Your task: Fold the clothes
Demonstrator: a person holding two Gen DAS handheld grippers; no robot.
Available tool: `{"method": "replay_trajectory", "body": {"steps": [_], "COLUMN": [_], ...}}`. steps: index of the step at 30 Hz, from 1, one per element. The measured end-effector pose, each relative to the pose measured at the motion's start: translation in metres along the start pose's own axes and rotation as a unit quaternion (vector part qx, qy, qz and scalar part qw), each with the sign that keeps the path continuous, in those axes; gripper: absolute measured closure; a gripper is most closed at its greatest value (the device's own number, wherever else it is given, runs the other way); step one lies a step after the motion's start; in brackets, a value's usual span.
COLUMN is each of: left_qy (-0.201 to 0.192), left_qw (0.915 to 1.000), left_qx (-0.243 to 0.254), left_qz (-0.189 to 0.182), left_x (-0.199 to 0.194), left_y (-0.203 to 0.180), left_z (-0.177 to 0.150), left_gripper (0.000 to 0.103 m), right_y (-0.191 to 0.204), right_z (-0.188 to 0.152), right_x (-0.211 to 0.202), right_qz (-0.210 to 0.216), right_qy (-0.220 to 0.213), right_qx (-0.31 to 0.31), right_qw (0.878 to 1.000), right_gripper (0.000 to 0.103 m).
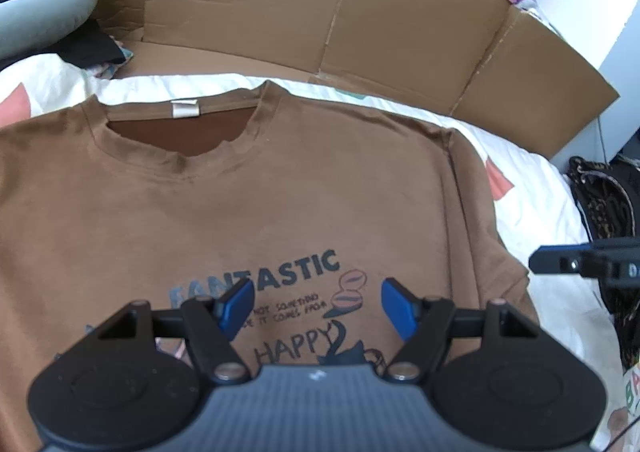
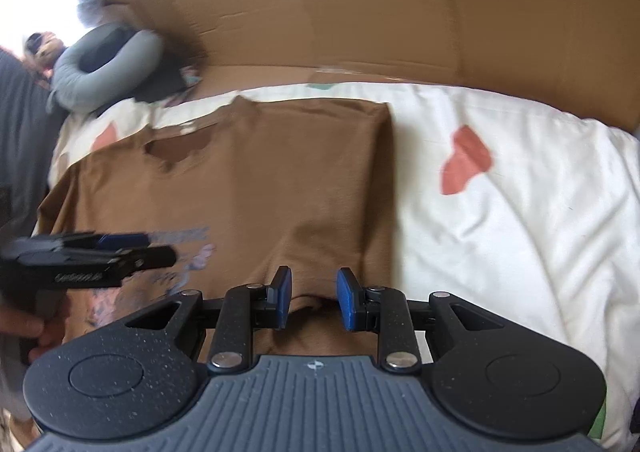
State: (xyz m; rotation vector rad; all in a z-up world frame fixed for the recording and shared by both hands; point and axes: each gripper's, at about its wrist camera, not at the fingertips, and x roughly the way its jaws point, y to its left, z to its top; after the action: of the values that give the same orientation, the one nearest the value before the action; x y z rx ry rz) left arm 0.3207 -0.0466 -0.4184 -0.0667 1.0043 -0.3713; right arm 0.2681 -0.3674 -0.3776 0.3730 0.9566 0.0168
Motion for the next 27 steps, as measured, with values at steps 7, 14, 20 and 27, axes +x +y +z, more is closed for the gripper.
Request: {"method": "replay_trajectory", "body": {"steps": [7, 14, 20, 27], "left_qy": [0.006, 0.008, 0.010, 0.007], "left_qw": [1.0000, 0.9999, 0.9999, 0.9999], "left_qx": [0.002, 0.009, 0.008, 0.009], "left_qz": [0.002, 0.002, 0.004, 0.004], "left_x": [0.003, 0.005, 0.006, 0.004], "left_y": [-0.001, -0.002, -0.001, -0.001], "left_z": [0.000, 0.000, -0.001, -0.001], "left_gripper": [0.030, 0.030, 0.030, 0.030], "right_y": [-0.021, -0.022, -0.019, -0.025], "right_z": [-0.002, -0.009, -0.009, 0.002], "right_x": [0.022, 0.038, 0.034, 0.007], "right_qz": [-0.010, 0.005, 0.014, -0.008], "right_qy": [0.018, 0.035, 0.034, 0.020], "right_qx": [0.050, 0.049, 0.027, -0.027], "right_qw": [0.999, 0.998, 0.999, 0.999], "right_gripper": [0.076, 0.076, 0.099, 0.102]}}
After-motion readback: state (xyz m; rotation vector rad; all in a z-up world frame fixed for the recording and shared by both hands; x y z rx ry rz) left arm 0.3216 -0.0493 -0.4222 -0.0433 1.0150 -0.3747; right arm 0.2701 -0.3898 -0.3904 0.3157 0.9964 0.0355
